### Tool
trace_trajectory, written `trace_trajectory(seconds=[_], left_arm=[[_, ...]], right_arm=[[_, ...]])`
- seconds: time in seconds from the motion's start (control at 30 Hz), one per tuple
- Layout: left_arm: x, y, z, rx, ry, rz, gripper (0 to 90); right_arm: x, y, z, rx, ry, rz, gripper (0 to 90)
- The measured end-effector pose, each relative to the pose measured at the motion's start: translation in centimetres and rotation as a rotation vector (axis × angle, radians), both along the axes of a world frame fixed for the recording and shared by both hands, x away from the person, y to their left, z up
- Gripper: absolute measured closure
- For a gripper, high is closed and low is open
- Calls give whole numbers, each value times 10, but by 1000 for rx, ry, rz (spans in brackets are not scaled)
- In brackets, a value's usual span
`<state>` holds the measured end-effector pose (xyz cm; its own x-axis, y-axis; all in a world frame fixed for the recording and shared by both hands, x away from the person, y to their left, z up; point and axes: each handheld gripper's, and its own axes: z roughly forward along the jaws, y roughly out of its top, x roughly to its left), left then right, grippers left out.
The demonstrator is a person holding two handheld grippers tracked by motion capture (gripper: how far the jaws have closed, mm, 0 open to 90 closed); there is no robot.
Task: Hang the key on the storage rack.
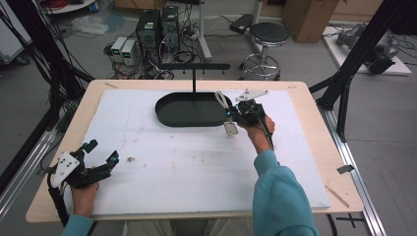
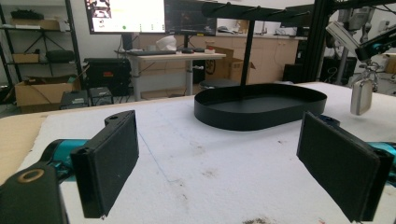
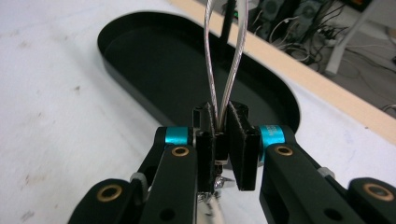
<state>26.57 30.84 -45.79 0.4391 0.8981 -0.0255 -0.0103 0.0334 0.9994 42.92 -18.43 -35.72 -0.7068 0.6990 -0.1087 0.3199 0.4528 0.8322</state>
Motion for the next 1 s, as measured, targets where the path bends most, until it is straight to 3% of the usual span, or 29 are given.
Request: trace_trajectory(seconds=[0.37,0.57,0.9,1.0], left_arm=[[0,0,0,0,2,1,132],[0,0,0,0,1,1,132],[0,0,0,-1,2,-1,132],[0,0,0,-1,2,-1,132]], right_arm=[[3,0,9,106,-87,-122,824],[12,2,16,135,-116,-149,824],[25,11,23,129,-159,-208,824],[28,12,21,129,-152,-223,824]])
